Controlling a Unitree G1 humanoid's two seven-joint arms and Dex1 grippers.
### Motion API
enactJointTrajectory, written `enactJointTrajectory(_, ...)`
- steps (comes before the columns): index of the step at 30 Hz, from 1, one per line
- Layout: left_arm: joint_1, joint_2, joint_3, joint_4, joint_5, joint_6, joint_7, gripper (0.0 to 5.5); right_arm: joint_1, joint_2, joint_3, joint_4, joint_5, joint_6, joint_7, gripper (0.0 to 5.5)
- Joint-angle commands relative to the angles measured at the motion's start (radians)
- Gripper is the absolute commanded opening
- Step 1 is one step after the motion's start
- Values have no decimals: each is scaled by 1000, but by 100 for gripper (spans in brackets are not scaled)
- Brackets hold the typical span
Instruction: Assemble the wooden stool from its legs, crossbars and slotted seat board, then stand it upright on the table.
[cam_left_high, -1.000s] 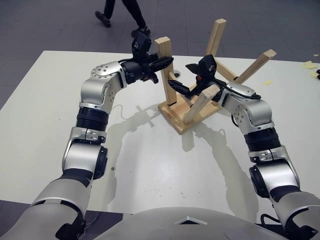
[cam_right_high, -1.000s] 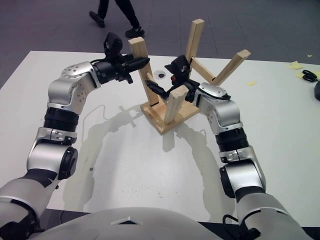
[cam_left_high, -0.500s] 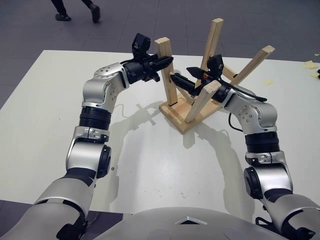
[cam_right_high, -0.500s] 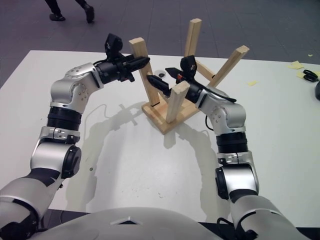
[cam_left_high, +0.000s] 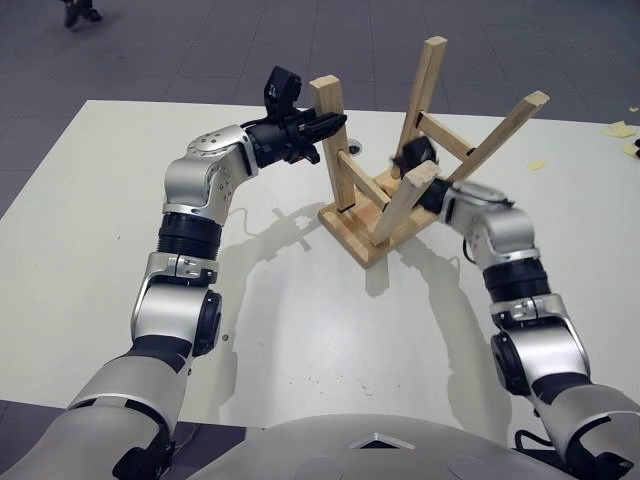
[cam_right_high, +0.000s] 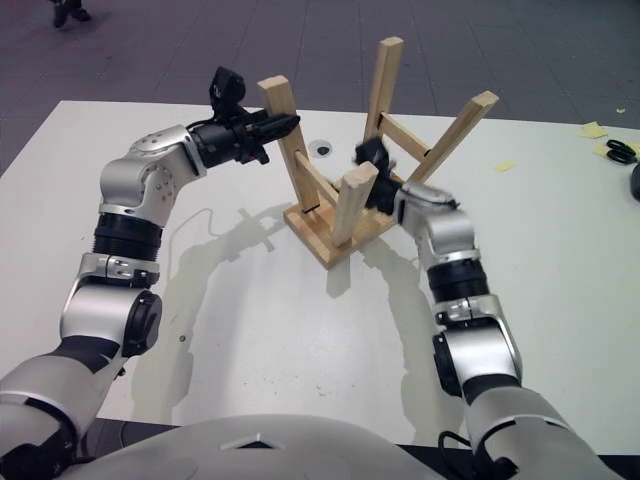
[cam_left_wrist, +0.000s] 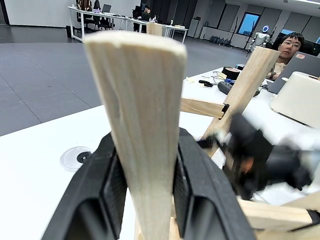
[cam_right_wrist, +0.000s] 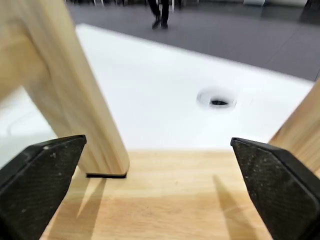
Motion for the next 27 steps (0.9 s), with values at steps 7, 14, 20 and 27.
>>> enactJointTrajectory(7, 33, 17, -31, 11, 54, 4, 7, 105, -81, 49, -185, -38, 60, -59, -41, 540)
enactJointTrajectory(14, 59, 34, -40, -109, 45, 11, 10, 105, -114, 26, -298, -204, 127, -36, -85, 540)
enactJointTrajectory(20, 74, 38, -14, -164, 32, 45, 29, 206, -127, 21, -350, -378, 196, 27, -127, 540)
enactJointTrajectory(27, 40, 22, 108, -269, -81, 112, 63, 328, -102, 40, -384, -477, 248, 63, -200, 540)
